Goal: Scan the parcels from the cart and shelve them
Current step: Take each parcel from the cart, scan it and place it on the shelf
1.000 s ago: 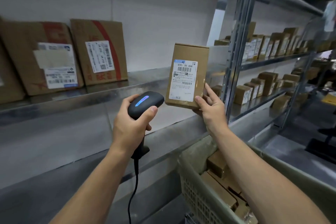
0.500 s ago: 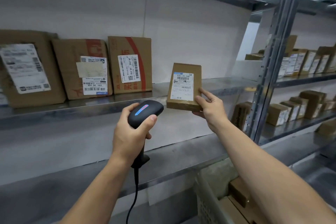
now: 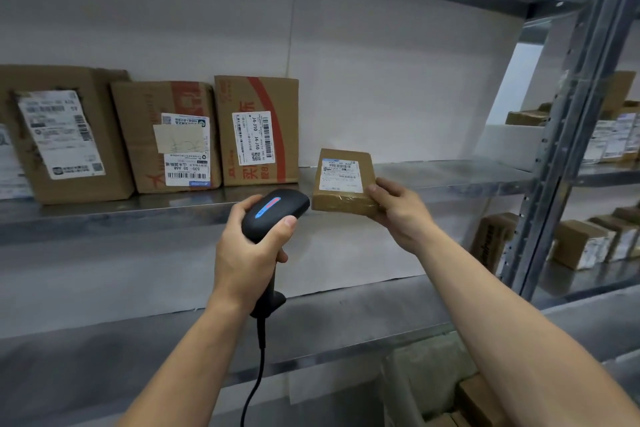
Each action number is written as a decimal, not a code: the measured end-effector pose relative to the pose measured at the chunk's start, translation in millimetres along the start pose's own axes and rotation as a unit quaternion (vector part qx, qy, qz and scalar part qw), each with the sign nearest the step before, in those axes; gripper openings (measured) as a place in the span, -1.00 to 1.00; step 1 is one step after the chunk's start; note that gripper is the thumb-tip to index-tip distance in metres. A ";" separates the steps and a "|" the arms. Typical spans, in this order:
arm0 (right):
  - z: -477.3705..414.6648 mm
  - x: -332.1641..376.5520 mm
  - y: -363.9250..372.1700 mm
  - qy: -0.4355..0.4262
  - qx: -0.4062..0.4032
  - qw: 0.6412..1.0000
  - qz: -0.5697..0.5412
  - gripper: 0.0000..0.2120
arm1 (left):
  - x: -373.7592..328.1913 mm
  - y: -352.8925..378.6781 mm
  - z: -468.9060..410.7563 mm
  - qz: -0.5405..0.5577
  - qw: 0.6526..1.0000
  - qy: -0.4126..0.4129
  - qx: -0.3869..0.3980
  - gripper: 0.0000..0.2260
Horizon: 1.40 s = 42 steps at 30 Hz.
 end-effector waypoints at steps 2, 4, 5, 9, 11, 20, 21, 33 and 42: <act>-5.0 -4.1 -4.6 -0.012 0.016 1.000 0.014 -0.78 | 1.4 5.0 -1.7 0.000 1.000 -0.002 -0.005 -0.45; -8.3 -8.2 -8.6 -0.027 0.031 0.998 0.050 -0.66 | 2.1 9.3 -3.0 0.001 1.000 0.000 -0.009 -0.45; -9.6 -9.3 -9.9 -0.034 0.032 0.996 0.075 -0.56 | 2.3 11.2 -3.9 0.002 1.000 0.000 -0.011 -0.45; -17.7 -9.0 -10.2 -0.072 0.035 0.985 0.152 -0.51 | 3.7 18.7 -9.0 0.003 1.000 0.003 -0.018 -0.43; -23.0 -6.4 -8.6 -0.094 0.031 0.976 0.196 -0.57 | 3.9 21.0 -11.6 0.004 1.000 0.005 -0.022 -0.40; -48.2 -5.0 -1.1 -0.108 0.064 0.911 0.393 -0.47 | 7.1 11.8 -21.2 -0.017 0.999 0.010 -0.042 -0.41; -50.9 -5.3 -1.7 -0.105 0.070 0.908 0.400 -0.47 | 7.1 10.1 -22.2 -0.018 0.999 0.011 -0.044 -0.41; -48.9 -7.6 4.7 -0.104 0.034 0.907 0.407 -0.48 | 12.0 3.2 -30.2 -0.007 1.000 0.006 -0.024 -0.42; -14.6 -12.2 1.3 -0.128 -0.005 0.913 0.386 -0.46 | 22.3 1.2 -28.7 -0.005 1.000 -0.015 0.025 -0.45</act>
Point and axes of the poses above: each hand's wrist, its own z-axis away from the middle knuckle, its own y-axis out of the palm, x = y × z, the point moved 2 cm from there along -z, towards the middle knuckle, and after that the axes turned 8 degrees about -y, right-handed, at the moved point
